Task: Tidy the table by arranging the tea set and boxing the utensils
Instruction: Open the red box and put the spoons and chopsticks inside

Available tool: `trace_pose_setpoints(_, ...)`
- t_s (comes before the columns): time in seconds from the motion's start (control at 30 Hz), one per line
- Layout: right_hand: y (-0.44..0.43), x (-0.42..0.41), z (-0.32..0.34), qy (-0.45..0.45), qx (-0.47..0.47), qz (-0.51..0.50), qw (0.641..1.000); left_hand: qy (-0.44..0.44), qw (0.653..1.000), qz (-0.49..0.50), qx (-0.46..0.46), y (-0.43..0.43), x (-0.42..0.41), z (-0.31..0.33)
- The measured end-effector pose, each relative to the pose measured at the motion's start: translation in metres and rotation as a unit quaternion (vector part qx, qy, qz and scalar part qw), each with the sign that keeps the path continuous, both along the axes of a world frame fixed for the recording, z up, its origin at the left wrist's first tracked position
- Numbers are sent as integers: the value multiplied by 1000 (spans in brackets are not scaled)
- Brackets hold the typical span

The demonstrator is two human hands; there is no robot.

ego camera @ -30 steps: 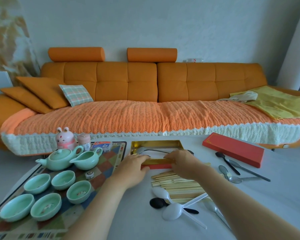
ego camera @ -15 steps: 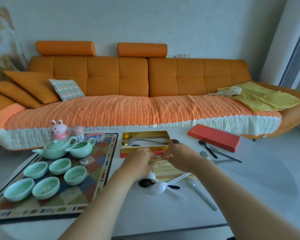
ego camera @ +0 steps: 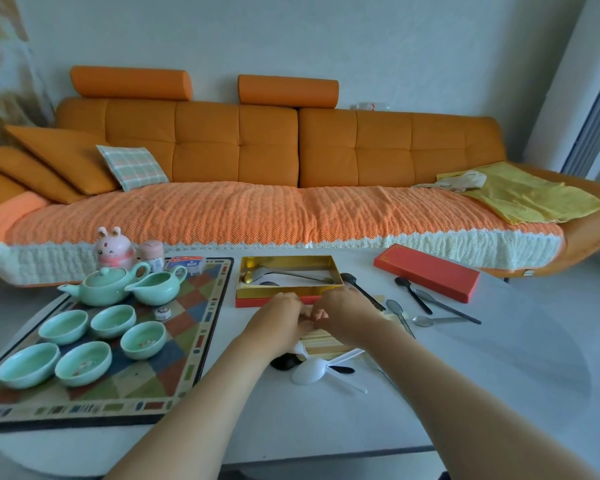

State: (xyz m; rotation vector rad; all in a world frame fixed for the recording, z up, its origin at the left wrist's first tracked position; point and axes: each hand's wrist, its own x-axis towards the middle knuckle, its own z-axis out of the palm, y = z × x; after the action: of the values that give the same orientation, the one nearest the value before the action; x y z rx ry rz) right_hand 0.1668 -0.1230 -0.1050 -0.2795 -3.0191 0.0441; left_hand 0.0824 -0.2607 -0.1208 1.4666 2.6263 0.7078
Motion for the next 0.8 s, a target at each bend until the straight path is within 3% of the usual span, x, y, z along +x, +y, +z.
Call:
trace_pose_setpoints(0.23,-10,-8,7,30,-180,-8,983,-35,999,39,-8,-15,-19,8)
trace_pose_setpoints(0.4,-9,-7,12,-28,-123,12,992,-27,1000,2,12,-19,-17,3)
trace_pose_setpoints(0.63,-2,-8,13,-29,-148,-6,989,9,1000,23,-13,-21,-28,1)
trace_pose_setpoints(0.8,10,-2,10,-47,-104,11,993,47,998,33,-37,-32,-40,4)
